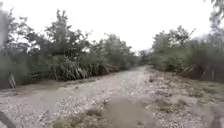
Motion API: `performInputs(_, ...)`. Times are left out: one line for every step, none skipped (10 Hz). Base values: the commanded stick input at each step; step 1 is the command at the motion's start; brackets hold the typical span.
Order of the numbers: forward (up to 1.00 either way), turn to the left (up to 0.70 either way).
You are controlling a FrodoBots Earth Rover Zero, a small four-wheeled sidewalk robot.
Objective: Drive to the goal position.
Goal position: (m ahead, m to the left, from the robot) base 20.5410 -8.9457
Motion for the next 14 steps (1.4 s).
performInputs(0.7, 0.0)
performInputs(0.7, 0.0)
performInputs(0.7, 0.0)
performInputs(0.7, 0.0)
performInputs(0.7, 0.0)
performInputs(0.7, 0.0)
performInputs(0.7, 0.0)
performInputs(0.7, 0.0)
performInputs(0.7, 0.0)
performInputs(0.7, 0.0)
performInputs(0.7, 0.0)
performInputs(0.7, 0.0)
performInputs(0.7, 0.0)
performInputs(0.7, 0.0)
